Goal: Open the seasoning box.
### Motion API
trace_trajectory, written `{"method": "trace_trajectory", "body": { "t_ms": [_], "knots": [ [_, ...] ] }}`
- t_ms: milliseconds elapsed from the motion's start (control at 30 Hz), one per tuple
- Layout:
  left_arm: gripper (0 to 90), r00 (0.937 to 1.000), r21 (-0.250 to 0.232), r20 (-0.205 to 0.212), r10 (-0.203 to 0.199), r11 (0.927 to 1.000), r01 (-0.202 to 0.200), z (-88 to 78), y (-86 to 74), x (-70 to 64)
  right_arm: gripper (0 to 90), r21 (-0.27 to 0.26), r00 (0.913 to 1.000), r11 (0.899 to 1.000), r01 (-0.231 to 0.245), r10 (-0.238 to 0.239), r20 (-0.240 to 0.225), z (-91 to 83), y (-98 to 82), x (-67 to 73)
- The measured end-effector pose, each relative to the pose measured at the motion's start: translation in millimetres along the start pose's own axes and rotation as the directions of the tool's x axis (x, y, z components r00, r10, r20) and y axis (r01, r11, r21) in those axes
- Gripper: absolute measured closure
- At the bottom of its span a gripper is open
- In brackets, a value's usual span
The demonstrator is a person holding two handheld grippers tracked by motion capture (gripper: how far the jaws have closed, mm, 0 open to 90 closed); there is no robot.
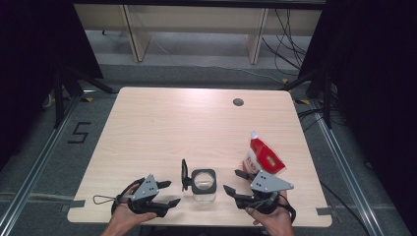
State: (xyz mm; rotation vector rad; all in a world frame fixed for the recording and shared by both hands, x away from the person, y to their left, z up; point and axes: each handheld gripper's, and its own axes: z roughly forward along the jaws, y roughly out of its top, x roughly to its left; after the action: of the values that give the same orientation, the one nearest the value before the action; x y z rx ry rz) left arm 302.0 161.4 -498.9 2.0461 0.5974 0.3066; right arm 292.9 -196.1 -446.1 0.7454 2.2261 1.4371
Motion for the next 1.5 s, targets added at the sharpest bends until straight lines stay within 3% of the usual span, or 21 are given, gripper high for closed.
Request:
{"method": "trace_trajectory", "body": {
  "t_ms": [33, 133, 167, 200, 233, 333, 567, 700, 733, 800, 833, 867, 967, 1000, 1033, 1133, 1233, 1267, 1300, 1367, 1500],
  "knots": [
    [28.1, 0.9997, 0.001, -0.007, -0.025, 0.9997, 0.025, -0.7, -0.9, -1.9, 35.4, 0.000, 1.0000, 1.000, 0.000, 0.000, 0.001, -4.6, -3.9, -1.2],
    [22.3, 0.9994, 0.007, -0.032, -0.012, 0.9999, 0.013, -3.0, -0.6, -2.0, 32.8, -0.013, 0.9999, 1.000, -0.007, 0.007, 0.012, -10.4, -9.6, -2.8],
    [22.1, 0.9988, -0.005, -0.029, -0.040, 0.9992, 0.039, -3.6, -1.0, -3.6, 32.3, -0.013, 0.9998, 1.000, -0.015, 0.015, 0.011, -12.3, -11.7, -2.0],
    [21.6, 0.9988, -0.005, -0.029, -0.040, 0.9992, 0.039, -3.6, -1.0, -3.6, 32.3, -0.013, 0.9998, 1.000, -0.015, 0.015, 0.011, -12.3, -11.7, -2.0],
    [19.9, 0.9994, -0.010, -0.033, -0.011, 0.9999, 0.011, -5.7, -0.3, -1.9, 31.3, 0.000, 0.9996, 1.000, -0.021, 0.021, 0.016, -17.6, -15.7, -2.5],
    [18.6, 0.9973, -0.022, -0.041, -0.061, 0.9979, 0.060, -6.7, -1.6, -4.5, 30.9, 0.008, 0.9992, 1.000, -0.024, 0.024, 0.031, -24.8, -21.5, -2.8],
    [17.7, 0.9969, -0.008, -0.056, -0.055, 0.9985, 0.054, -10.4, -2.2, -4.7, 31.1, 0.027, 0.9965, 0.997, -0.069, 0.068, 0.050, -39.5, -30.3, -3.4],
    [17.7, 0.9972, -0.015, -0.057, -0.049, 0.9987, 0.048, -11.1, -3.2, -5.1, 31.9, 0.018, 0.9909, 0.995, -0.097, 0.095, 0.095, -51.3, -37.4, -5.3],
    [17.7, 0.9969, -0.019, -0.051, -0.060, 0.9981, 0.059, -10.2, -3.5, -5.3, 31.9, 0.031, 0.9822, 0.989, -0.147, 0.142, 0.122, -58.3, -41.7, -6.7],
    [17.7, 0.9966, -0.020, -0.052, -0.065, 0.9978, 0.064, -9.9, -3.7, -5.7, 31.9, 0.021, 0.9863, 0.993, -0.117, 0.114, 0.119, -58.7, -43.5, -11.8],
    [17.7, 0.9965, -0.022, -0.055, -0.063, 0.9978, 0.062, -10.0, -3.9, -5.9, 31.8, 0.006, 0.9826, 0.993, -0.117, 0.115, 0.146, -61.9, -46.2, -15.7],
    [17.7, 0.9958, -0.026, -0.059, -0.070, 0.9973, 0.068, -9.1, -4.4, -6.7, 31.1, 0.025, 0.9711, 0.984, -0.176, 0.169, 0.168, -67.7, -48.9, -16.8],
    [17.7, 0.9966, -0.015, -0.061, -0.056, 0.9984, 0.055, -10.0, -4.8, -6.5, 30.2, 0.009, 0.9718, 0.989, -0.149, 0.145, 0.186, -69.7, -52.5, -23.4],
    [17.7, 0.9929, -0.008, -0.061, -0.102, 0.9948, 0.102, -9.6, -5.8, -9.9, 28.0, 0.008, 0.9642, 0.984, -0.179, 0.173, 0.200, -70.9, -55.3, -25.6],
    [17.7, 0.9942, -0.007, -0.071, -0.081, 0.9967, 0.081, -10.4, -5.9, -9.8, 27.6, 0.009, 0.9641, 0.985, -0.172, 0.166, 0.207, -71.6, -55.9, -27.1],
    [17.7, 0.9954, 0.000, -0.067, -0.069, 0.9976, 0.069, -10.7, -6.2, -9.7, 25.2, 0.004, 0.9615, 0.983, -0.185, 0.180, 0.208, -70.3, -59.2, -30.6],
    [17.7, 0.9916, 0.000, -0.085, -0.098, 0.9952, 0.098, -12.3, -7.5, -12.8, 22.9, 0.005, 0.9612, 0.983, -0.183, 0.178, 0.211, -69.2, -61.0, -33.9],
    [17.7, 0.9923, 0.000, -0.087, -0.089, 0.9960, 0.089, -12.8, -7.6, -12.6, 22.1, 0.007, 0.9563, 0.980, -0.201, 0.195, 0.218, -70.0, -61.3, -33.8],
    [17.7, 0.9943, 0.005, -0.083, -0.068, 0.9976, 0.069, -13.1, -7.9, -11.0, 21.6, 0.009, 0.9583, 0.980, -0.197, 0.190, 0.213, -69.1, -62.4, -35.7],
    [17.7, 0.9943, 0.006, -0.084, -0.067, 0.9977, 0.067, -13.4, -8.2, -11.3, 21.5, 0.002, 0.9596, 0.984, -0.180, 0.175, 0.220, -68.9, -63.5, -37.6],
    [17.7, 0.9898, -0.011, -0.080, -0.118, 0.9931, 0.117, -12.3, -9.9, -15.4, 19.7, -0.011, 0.9498, 0.972, -0.233, 0.230, 0.212, -67.1, -64.5, -35.6]
  ]
}}
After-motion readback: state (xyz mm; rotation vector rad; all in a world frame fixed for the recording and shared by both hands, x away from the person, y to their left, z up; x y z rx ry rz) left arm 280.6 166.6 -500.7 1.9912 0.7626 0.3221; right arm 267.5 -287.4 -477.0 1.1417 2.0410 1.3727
